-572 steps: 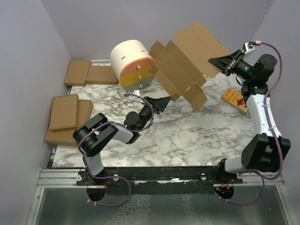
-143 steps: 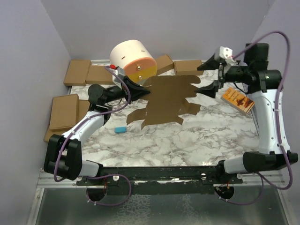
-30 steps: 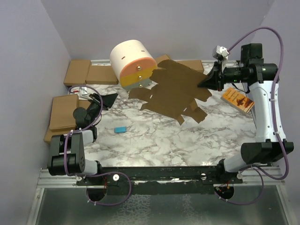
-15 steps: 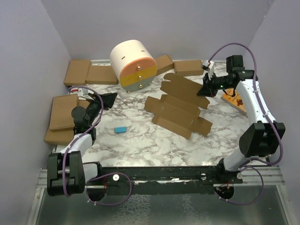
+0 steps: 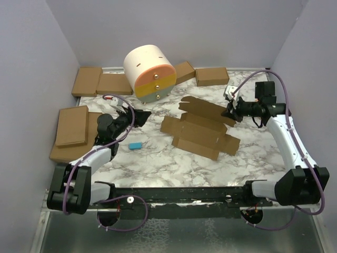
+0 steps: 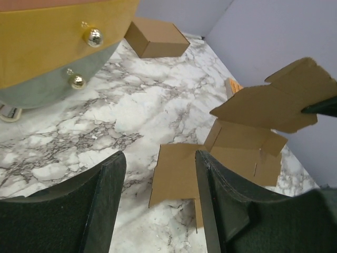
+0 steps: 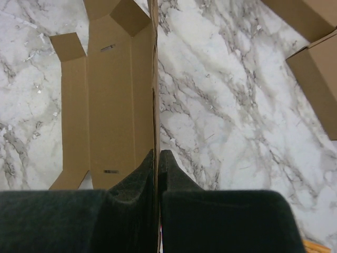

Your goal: Fold the paper box

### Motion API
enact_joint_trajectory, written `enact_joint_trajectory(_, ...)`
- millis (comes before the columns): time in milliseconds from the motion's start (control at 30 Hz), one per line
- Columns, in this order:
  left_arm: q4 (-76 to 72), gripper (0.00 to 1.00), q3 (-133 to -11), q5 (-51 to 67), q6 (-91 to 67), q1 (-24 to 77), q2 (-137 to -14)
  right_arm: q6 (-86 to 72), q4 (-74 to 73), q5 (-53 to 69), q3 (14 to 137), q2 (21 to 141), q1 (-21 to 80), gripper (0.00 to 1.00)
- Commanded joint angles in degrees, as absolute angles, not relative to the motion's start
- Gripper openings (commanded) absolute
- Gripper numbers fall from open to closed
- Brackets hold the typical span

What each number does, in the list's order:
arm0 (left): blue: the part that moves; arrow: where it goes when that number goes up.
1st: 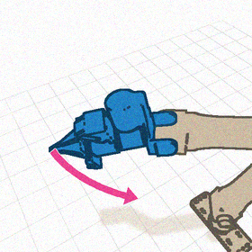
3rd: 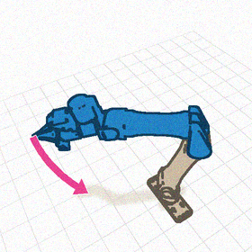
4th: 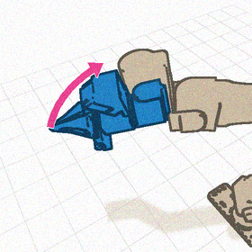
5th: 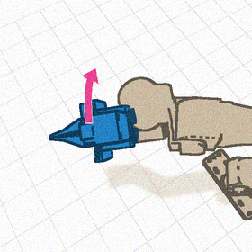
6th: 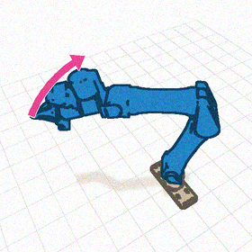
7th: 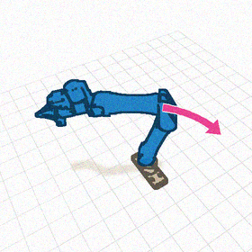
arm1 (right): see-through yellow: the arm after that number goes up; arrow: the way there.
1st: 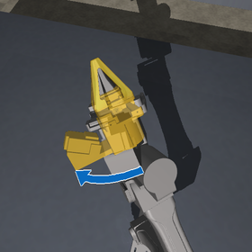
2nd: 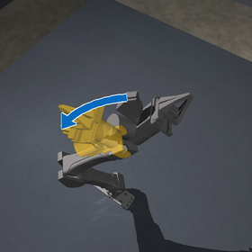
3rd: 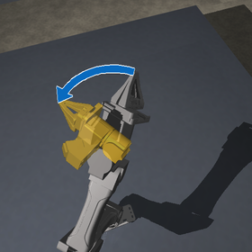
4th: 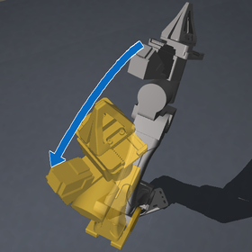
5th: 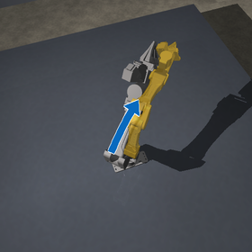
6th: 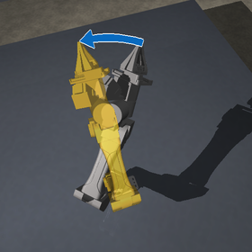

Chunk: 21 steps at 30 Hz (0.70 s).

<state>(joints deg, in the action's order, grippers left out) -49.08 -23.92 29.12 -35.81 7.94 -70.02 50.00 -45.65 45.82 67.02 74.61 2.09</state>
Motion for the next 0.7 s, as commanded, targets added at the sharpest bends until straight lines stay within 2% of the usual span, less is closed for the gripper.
enact_joint_trajectory(0, -47.01, 0.58, -25.85, 29.02, -32.91, 9.97, -71.94, 50.16, -36.41, 47.26, 65.62, 71.08, 2.11, 0.01)
enact_joint_trajectory(167, -46.08, 0.61, -23.02, 24.89, -35.1, 10.02, -70.14, 43.46, -34.34, 45.09, 70.39, 74.37, 1.75, 0.01)
enact_joint_trajectory(300, -48.9, 0.62, -19.88, 24.08, -36.82, 9.94, -70.22, 36.86, -33.67, 51.28, 73.84, 74.72, 0.81, 0.01)
enact_joint_trajectory(667, -58.83, 0.6, -17.36, 20.0, -38.62, 8.44, -65.18, 17.57, -38.69, 63.42, 101.96, 76.66, 0.7, 0.01)
